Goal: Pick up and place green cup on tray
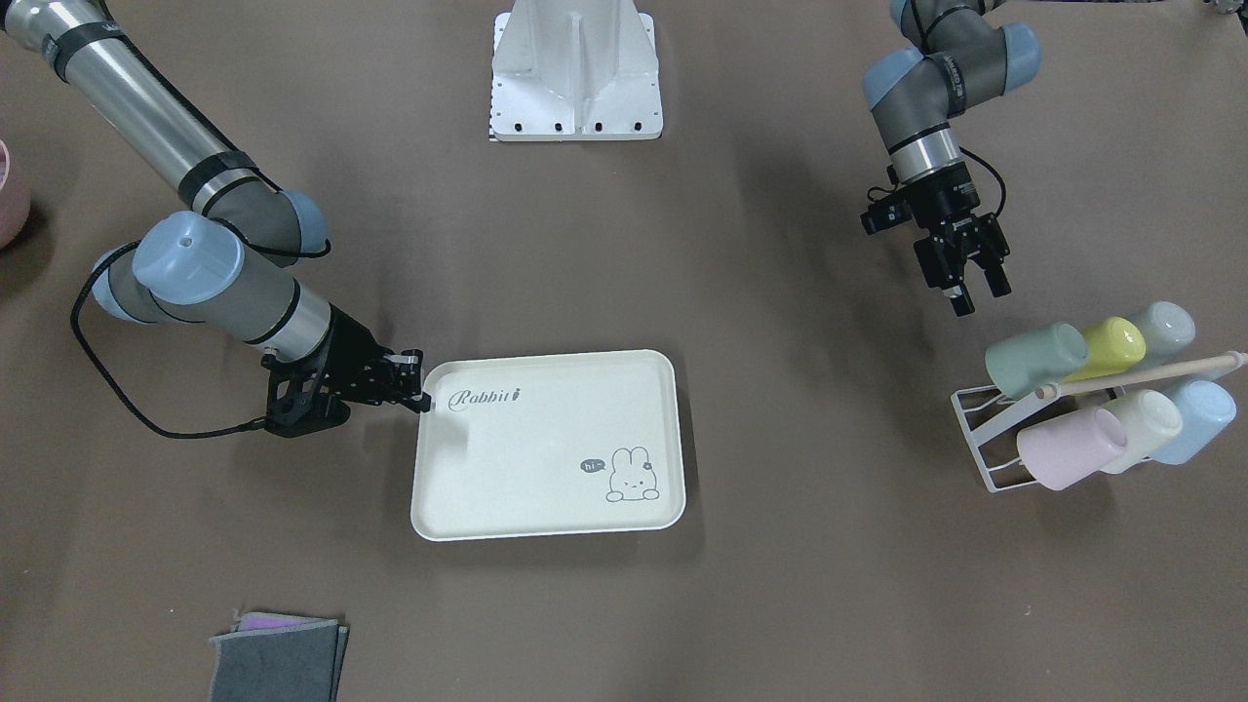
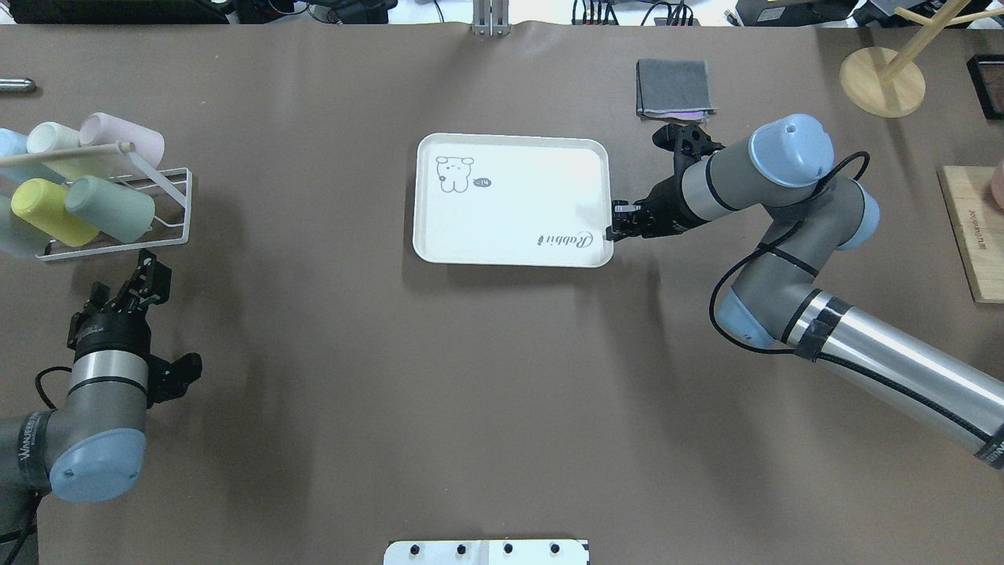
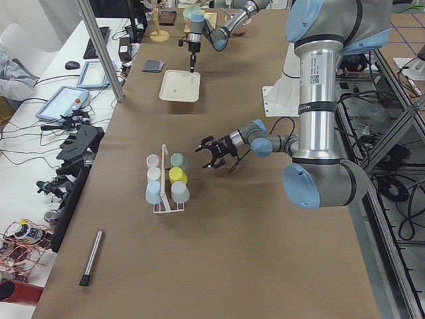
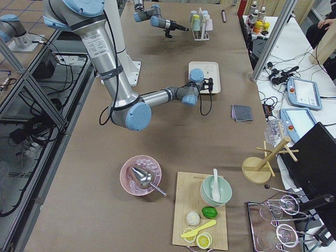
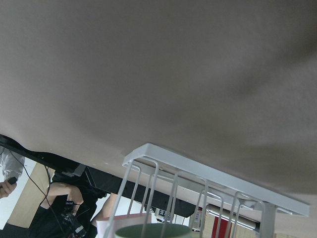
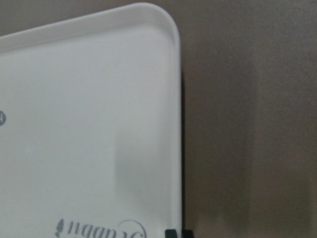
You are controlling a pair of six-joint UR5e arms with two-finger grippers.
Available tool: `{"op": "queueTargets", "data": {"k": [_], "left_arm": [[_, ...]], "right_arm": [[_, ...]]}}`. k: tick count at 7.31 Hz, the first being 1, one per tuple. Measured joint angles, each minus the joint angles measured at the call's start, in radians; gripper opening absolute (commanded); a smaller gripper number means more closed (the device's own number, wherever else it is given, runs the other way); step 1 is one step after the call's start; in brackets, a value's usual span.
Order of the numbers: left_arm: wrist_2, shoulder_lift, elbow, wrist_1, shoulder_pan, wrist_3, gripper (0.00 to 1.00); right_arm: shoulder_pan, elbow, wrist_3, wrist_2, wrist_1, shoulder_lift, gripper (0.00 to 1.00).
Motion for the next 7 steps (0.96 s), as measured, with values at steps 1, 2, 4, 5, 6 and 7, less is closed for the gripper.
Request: {"op": "queueTargets", "data": {"k": [1,2,4,5,6,7], "left_arm": [[0.0,-0.003,0.001,-0.001,-0.002,0.0,0.91],[0.0,-0.008,0.004,-0.001,-0.008,0.002,0.9],[-0.002,-0.019,0.007,-0.003,-0.031,0.023,0.9],[-0.002,-0.028,0.016,-0.004,-0.041,0.032,0.9],[-0.004,-0.041,0.038,-0.006,-0.051,0.035,0.9],[-0.005,-0.054,0.061,-0.011,-0.063,0.037,0.9]], "right_arm": [[-0.012,0.005,0.021,-0.001,-0.032,0.011,0.0],[-0.025,0.01,0.044,0.0,-0.067,0.027,0.0],[-0.044,0.025,0.063,0.005,-0.132,0.046,0.0],[-0.048,0.037,0.066,0.011,-0.164,0.048,0.0],[-0.048,0.044,0.066,0.02,-0.185,0.049,0.0],[-0.046,0.05,0.066,0.03,-0.199,0.048,0.0]]}}
